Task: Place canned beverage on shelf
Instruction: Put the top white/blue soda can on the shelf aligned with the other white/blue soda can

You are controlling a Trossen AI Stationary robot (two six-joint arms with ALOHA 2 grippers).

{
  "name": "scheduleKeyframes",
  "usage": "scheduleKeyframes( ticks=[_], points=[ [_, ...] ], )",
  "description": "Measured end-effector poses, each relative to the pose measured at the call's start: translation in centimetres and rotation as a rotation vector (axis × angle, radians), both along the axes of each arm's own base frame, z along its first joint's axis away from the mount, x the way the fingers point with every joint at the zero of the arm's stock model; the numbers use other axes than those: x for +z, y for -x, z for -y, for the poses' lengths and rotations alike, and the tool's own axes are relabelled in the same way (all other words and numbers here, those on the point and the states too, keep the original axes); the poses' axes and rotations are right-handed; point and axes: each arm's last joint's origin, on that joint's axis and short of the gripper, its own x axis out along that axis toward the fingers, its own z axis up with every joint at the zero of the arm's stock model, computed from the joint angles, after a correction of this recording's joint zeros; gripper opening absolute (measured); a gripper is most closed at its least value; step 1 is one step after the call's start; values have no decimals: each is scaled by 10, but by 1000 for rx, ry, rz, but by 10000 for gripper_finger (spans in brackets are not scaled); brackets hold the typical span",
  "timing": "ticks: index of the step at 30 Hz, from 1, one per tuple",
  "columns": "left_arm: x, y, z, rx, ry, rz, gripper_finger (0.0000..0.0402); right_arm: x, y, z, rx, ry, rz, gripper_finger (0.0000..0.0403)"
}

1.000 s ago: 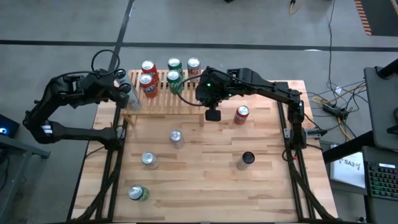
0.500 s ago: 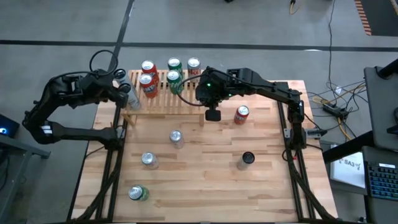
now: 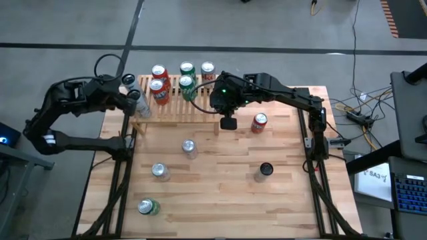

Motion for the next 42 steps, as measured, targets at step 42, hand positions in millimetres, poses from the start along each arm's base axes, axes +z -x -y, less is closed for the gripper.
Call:
scheduleKeyframes(
  ticks=[42],
  points=[
    [-3, -47, -8, -121, 11, -20, 0, 0, 0, 0, 1, 1, -1, 27]
  ],
)
